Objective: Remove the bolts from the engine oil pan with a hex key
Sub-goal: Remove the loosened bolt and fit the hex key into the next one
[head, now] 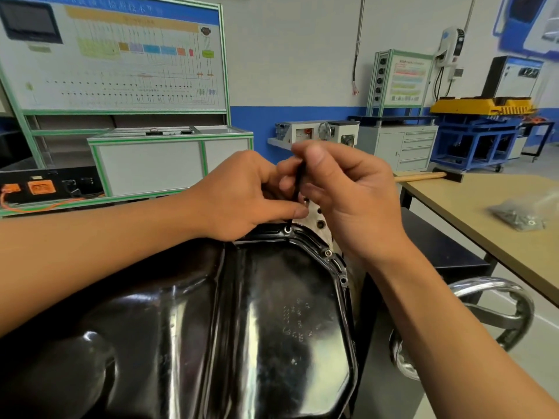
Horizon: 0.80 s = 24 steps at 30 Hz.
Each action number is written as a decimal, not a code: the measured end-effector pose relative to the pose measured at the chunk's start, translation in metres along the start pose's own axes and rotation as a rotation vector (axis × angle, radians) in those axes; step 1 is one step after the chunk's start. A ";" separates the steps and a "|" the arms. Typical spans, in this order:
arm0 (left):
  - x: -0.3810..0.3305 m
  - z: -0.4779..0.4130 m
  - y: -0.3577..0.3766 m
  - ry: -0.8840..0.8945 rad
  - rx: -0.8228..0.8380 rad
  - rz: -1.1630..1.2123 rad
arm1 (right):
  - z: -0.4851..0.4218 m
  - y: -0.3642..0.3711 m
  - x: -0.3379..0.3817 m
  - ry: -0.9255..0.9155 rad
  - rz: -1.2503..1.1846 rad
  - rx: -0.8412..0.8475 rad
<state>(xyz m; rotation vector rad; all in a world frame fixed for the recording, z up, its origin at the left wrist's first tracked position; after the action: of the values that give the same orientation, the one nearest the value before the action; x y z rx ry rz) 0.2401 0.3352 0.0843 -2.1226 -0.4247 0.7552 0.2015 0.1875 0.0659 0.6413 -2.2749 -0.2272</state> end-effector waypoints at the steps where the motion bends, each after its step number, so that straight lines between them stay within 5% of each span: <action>1: 0.000 0.000 0.000 -0.002 0.014 -0.010 | 0.000 0.000 -0.002 0.035 -0.049 -0.020; 8: -0.005 0.000 0.002 0.050 0.131 -0.034 | -0.002 0.009 -0.006 0.178 -0.213 -0.237; 13: -0.005 -0.001 0.001 0.056 0.073 -0.089 | -0.005 0.006 0.001 -0.064 0.047 -0.366; 24: 0.001 -0.003 -0.001 0.019 -0.025 -0.066 | 0.011 -0.022 -0.006 -0.362 0.565 -0.052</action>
<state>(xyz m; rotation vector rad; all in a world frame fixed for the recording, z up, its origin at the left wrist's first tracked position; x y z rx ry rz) 0.2430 0.3349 0.0858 -2.1264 -0.4935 0.6947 0.2052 0.1717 0.0467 -0.0973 -2.6798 -0.1293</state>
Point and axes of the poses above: each hand's wrist, its own z-axis away from the middle knuckle, its own y-axis out of the palm, x = y × z, the point moved 2 cm from there along -z, towards the middle knuckle, and after that the axes turned 14 degrees about -z, right-handed, at the moved point
